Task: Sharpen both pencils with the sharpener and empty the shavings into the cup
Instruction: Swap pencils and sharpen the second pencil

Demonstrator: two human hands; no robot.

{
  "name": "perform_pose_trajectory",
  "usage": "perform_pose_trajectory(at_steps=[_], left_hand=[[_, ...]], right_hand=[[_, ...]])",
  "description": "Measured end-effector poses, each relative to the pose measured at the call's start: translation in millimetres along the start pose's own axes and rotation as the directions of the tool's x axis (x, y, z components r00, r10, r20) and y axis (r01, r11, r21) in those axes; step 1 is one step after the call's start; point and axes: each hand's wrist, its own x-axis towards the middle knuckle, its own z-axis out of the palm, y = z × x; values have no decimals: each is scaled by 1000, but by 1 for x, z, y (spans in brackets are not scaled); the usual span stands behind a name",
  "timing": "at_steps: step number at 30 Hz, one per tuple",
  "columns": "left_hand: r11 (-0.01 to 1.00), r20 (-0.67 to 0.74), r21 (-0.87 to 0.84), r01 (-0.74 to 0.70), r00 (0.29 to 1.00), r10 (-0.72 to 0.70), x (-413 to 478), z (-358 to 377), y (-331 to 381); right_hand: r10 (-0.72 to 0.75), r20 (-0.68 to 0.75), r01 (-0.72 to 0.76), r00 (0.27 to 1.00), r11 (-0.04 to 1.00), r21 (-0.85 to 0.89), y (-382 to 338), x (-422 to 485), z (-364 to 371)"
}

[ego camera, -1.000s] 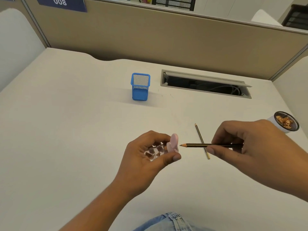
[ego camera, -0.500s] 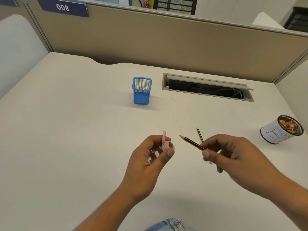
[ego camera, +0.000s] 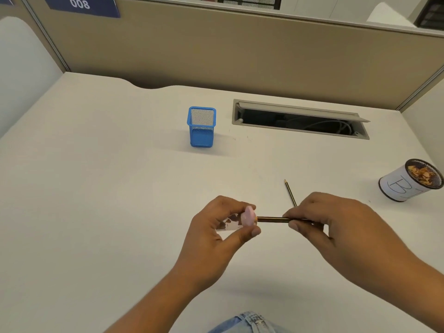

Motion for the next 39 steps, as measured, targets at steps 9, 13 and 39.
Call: perform_pose_trajectory(at_steps=[9, 13, 39], left_hand=[[982, 133, 111, -152, 982, 136, -2, -11, 20], [954, 113, 135, -266, 961, 252, -2, -13, 28], [924, 140, 123, -362, 928, 345, -8, -25, 60]], right_hand=[[-509, -89, 449, 856, 818, -359, 4, -1, -16], [-504, -60, 465, 862, 831, -304, -2, -4, -21], [-392, -109, 360, 914, 905, -228, -18, -20, -56]])
